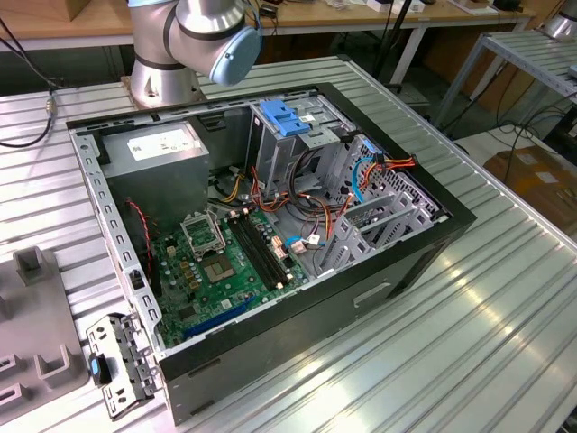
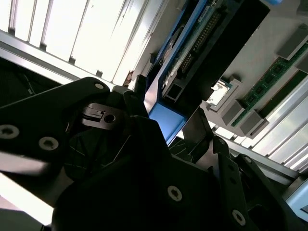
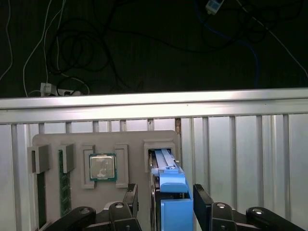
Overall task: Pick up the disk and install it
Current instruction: 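Pick up the disk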
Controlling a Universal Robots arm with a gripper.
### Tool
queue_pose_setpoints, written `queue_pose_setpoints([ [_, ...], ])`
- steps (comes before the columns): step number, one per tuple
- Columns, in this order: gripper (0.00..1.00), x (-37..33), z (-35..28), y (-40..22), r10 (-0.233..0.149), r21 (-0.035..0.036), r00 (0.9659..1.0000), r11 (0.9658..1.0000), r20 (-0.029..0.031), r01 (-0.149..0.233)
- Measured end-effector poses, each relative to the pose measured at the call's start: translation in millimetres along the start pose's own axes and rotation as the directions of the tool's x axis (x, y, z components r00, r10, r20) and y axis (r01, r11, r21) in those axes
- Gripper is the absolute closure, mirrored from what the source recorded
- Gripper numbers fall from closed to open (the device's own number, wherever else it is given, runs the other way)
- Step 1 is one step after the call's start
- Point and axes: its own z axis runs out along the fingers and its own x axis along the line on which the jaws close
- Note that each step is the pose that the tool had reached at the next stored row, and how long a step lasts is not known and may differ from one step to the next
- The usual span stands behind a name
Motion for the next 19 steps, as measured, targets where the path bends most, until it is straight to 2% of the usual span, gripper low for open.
queue_pose_setpoints([
  [5,0.44,0.0,0.2,0.0,0.000,0.0002,1.0000,1.0000,0.0001,0.000],
  [6,0.51,0.0,0.2,0.0,0.000,0.0001,1.0000,1.0000,0.0001,0.000],
  [10,0.53,0.0,0.4,0.0,0.000,0.0001,1.0000,1.0000,0.0001,0.000],
  [11,0.60,0.0,0.4,0.0,0.000,0.0002,1.0000,1.0000,0.0001,0.000],
  [19,0.63,0.0,0.6,0.0,0.000,0.0002,1.0000,1.0000,0.0001,0.000],
])
